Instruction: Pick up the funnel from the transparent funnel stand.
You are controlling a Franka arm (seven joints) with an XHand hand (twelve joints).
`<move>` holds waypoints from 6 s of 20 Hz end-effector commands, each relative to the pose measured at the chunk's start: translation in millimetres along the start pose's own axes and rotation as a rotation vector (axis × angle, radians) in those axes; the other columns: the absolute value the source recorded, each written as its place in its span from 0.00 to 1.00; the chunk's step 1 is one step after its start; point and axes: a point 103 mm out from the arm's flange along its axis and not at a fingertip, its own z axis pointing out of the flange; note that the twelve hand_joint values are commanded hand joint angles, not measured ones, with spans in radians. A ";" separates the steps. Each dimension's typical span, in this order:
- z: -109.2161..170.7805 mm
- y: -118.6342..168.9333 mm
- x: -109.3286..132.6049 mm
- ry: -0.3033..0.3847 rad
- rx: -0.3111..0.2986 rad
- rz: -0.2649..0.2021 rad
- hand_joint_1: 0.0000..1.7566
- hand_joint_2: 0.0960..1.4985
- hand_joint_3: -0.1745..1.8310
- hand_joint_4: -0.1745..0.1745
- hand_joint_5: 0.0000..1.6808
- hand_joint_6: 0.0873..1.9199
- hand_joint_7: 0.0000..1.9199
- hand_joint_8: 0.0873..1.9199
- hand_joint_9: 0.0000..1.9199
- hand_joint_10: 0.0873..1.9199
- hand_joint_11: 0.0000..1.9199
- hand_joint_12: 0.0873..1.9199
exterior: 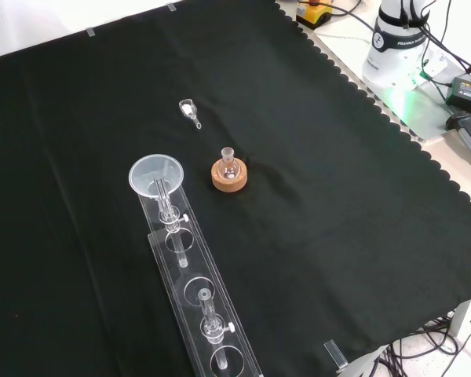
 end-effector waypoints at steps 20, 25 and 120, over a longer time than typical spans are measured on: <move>63.1 146.0 51.8 0.160 -0.084 -0.070 0.00 0.47 0.15 0.88 0.00 0.00 0.00 0.00 0.00 0.00 0.00 0.00; 78.9 193.1 109.0 0.175 -0.109 -0.104 0.00 0.47 0.15 0.89 0.00 0.00 0.00 0.00 0.00 0.00 0.00 0.00; 247.4 284.4 222.3 -0.235 -0.474 -0.305 0.67 0.64 0.12 0.00 0.67 0.34 0.75 0.56 0.89 0.48 0.93 0.50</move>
